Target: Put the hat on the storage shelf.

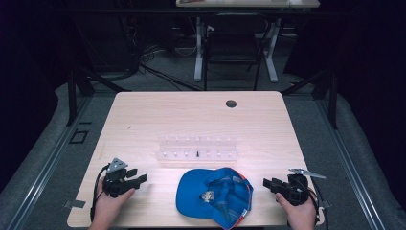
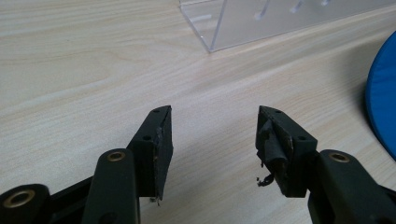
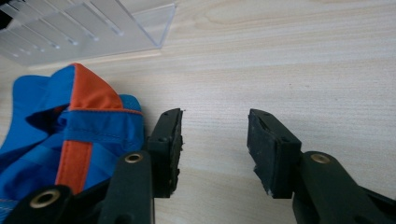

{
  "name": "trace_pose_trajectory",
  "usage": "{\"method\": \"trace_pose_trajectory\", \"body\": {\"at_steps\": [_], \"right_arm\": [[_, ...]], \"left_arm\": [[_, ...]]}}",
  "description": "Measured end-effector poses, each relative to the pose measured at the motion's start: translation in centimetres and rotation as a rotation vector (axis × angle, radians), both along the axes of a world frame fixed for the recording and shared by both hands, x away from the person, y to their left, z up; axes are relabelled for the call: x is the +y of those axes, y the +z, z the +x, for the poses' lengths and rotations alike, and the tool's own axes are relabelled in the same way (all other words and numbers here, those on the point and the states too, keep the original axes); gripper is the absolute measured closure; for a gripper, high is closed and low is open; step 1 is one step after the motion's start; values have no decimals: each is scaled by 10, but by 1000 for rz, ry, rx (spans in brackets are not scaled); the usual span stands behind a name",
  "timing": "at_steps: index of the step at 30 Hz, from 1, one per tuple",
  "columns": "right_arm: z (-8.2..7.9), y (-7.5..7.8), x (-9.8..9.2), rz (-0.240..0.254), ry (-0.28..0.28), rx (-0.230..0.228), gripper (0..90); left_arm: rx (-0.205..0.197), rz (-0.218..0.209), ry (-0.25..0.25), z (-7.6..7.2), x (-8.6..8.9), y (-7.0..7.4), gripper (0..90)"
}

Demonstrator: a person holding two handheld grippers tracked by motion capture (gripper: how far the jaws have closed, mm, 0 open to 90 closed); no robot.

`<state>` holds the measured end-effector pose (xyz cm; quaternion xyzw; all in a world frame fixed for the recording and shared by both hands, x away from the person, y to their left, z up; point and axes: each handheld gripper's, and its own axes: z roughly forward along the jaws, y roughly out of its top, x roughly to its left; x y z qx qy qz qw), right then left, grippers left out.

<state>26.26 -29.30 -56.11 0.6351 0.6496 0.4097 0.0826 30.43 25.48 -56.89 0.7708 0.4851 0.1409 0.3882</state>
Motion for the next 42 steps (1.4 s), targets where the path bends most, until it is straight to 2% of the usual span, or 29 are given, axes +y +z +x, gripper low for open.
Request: {"method": "trace_pose_trajectory", "body": {"at_steps": [2,5,9,10,11,13,16,21,30,32,38,42], "right_arm": [[-1,1,-2,15,-1,-7,560],[-3,5,-3,-22,18,-11,561],[-4,7,-4,5,43,-9,565],[-4,8,-3,65,73,-4,569],[-4,8,-3,65,73,-4,569],[-4,9,-2,117,97,0,569],[-5,10,3,121,120,13,569],[-5,11,8,110,108,28,569],[-9,17,16,222,179,65,569],[-8,16,17,222,195,68,569],[-9,14,26,226,252,119,563],[-9,13,31,239,267,140,562]], "left_arm": [[0,-1,0,0,0,0,466],[-2,-1,-1,0,0,0,466],[-4,-5,0,0,0,1,466],[3,3,-5,0,1,1,466],[3,3,-5,0,1,1,466],[-8,-4,-1,-1,0,1,466],[-10,0,-7,-1,0,2,466],[-5,4,4,-1,1,1,466],[-4,7,-3,0,-1,1,466],[-9,4,-4,0,-1,1,466],[-3,12,-10,0,-2,1,466],[-1,13,-11,1,-2,1,466]]}}
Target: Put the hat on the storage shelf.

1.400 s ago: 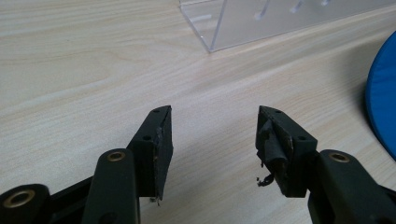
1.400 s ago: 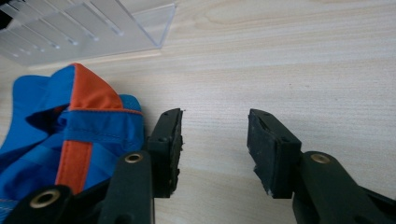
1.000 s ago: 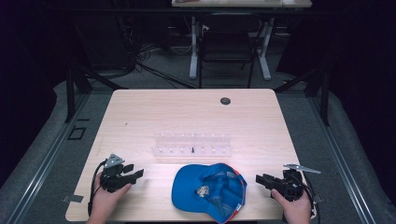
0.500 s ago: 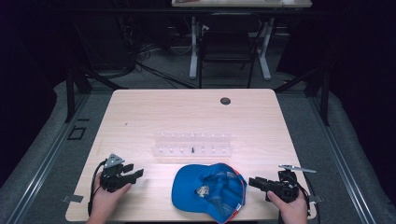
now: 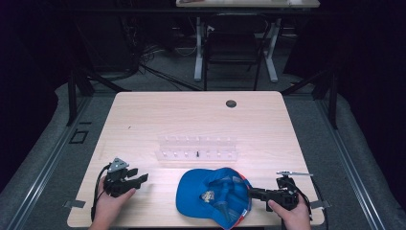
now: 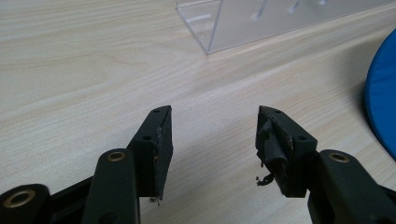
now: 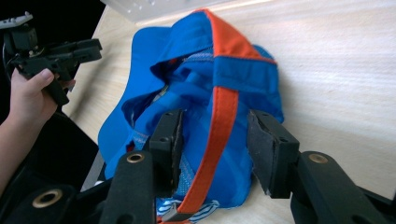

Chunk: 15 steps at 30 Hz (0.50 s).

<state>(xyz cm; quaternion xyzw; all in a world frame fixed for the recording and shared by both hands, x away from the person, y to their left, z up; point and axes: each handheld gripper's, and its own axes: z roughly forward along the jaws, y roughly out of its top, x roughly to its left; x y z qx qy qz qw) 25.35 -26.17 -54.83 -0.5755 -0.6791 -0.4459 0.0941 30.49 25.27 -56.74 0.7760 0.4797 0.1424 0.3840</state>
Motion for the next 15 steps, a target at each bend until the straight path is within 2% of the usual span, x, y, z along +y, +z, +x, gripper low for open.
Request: {"method": "trace_pose_trajectory", "body": {"at_steps": [15], "right_arm": [[2,-7,6,2,71,72,580]], "left_arm": [[2,5,2,0,0,0,466]]}}
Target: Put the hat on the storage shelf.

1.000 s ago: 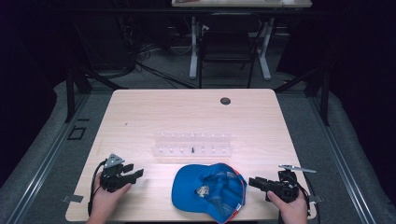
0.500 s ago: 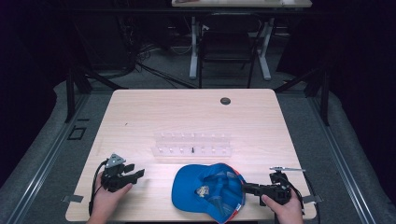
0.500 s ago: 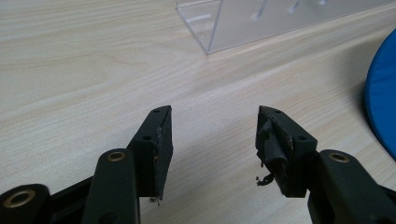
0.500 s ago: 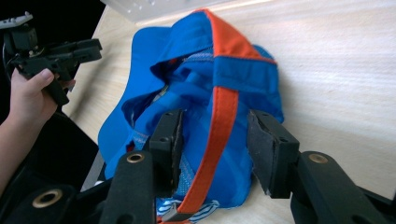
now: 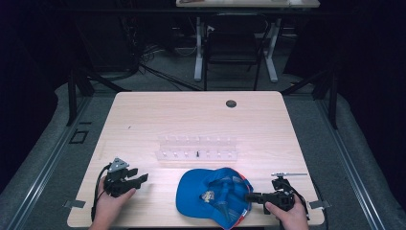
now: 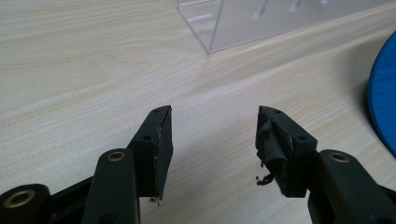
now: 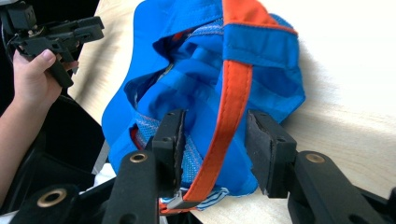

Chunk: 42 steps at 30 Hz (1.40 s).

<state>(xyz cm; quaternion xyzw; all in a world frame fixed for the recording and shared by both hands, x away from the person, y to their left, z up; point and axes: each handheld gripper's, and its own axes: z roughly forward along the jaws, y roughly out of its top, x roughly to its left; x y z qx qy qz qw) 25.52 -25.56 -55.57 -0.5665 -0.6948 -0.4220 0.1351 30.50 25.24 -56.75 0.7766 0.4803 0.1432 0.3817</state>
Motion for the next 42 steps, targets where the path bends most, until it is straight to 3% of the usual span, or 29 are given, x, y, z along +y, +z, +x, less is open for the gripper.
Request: {"method": "trace_pose_trajectory", "body": {"at_steps": [6,14,19,24,29,34,42], "right_arm": [[1,-2,1,6,22,18,602],[0,-1,1,81,19,34,635],[0,1,-1,99,36,33,656],[0,2,-1,122,41,37,689],[0,3,-2,141,45,43,725],[0,4,-2,148,43,44,767],[1,8,-2,135,37,84,774]], "left_arm": [[-2,1,0,0,0,0,467],[-9,0,3,0,0,0,468],[-8,2,4,0,0,0,468],[-23,52,-7,-1,-4,0,474],[-22,50,-6,-1,-4,0,474],[-25,40,2,-1,-3,0,474],[-27,43,2,-1,-3,0,474]]}}
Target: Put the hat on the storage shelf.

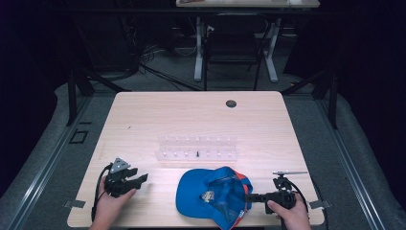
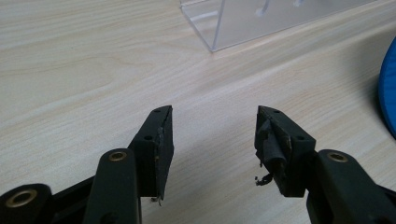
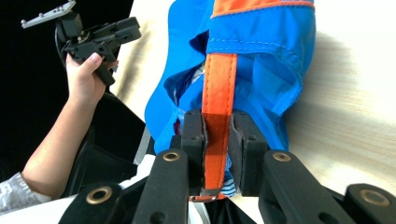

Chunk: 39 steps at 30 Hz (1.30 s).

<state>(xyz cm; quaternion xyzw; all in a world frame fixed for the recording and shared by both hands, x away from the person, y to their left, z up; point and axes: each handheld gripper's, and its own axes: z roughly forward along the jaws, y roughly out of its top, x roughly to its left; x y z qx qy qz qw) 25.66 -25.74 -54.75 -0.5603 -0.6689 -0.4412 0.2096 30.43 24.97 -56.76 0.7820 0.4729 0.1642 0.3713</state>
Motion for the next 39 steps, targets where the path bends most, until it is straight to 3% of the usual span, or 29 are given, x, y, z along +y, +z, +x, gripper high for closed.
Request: {"method": "trace_pose_trajectory", "body": {"at_steps": [6,11,19,22,31,39], "right_arm": [[3,13,0,-43,-46,7,775],[10,30,4,-100,-48,21,775],[25,62,15,-224,5,63,775],[30,71,19,-239,-11,67,775],[44,103,32,-340,53,54,775],[50,121,41,-342,68,58,775]], "left_arm": [[1,-5,5,-1,0,0,474],[-1,-2,0,0,0,0,474],[-1,-8,-2,-1,-1,1,474],[0,-10,-3,-1,0,1,474],[0,-13,-3,-1,0,1,474],[-1,-17,-6,-1,0,1,472]]}}
